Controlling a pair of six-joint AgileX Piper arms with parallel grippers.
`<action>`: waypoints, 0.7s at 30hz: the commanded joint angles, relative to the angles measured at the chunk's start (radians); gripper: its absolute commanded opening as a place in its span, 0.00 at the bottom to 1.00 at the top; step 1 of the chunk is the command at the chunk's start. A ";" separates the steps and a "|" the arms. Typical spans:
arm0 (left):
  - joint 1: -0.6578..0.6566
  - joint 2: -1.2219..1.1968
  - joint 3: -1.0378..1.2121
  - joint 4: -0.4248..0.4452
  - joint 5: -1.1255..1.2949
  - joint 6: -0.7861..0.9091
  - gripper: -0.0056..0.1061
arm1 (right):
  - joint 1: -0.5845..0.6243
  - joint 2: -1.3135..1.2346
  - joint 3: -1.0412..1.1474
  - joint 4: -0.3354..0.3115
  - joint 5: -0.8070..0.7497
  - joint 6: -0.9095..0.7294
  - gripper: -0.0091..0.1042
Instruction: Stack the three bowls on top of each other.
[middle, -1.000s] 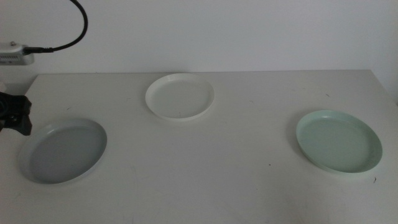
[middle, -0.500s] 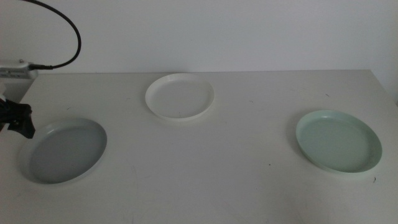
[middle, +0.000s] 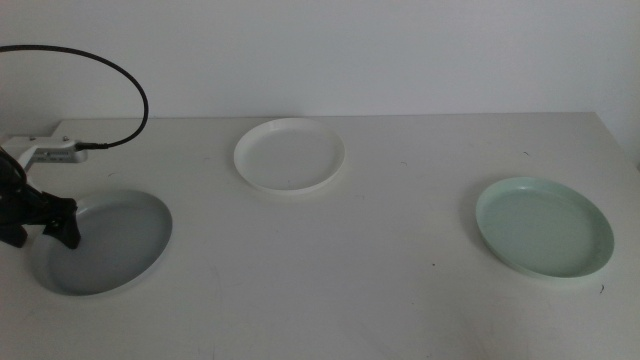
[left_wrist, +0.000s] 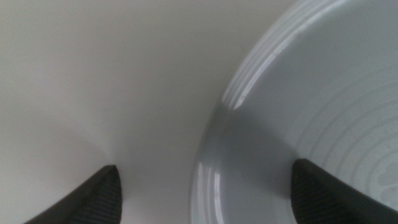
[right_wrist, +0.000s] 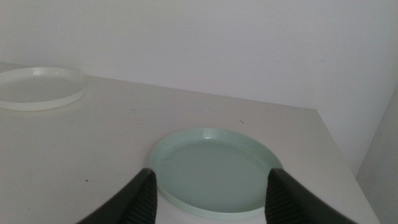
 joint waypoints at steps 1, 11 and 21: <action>0.002 -0.025 -0.018 -0.006 -0.023 0.003 0.90 | -0.004 0.011 -0.007 -0.010 -0.071 -0.004 0.48; 0.002 -0.023 -0.018 0.011 -0.014 0.000 0.11 | -0.004 0.011 -0.007 -0.010 -0.071 -0.004 0.48; -0.010 -0.092 -0.019 0.030 0.059 -0.118 0.05 | -0.004 0.011 -0.007 -0.010 -0.071 -0.004 0.48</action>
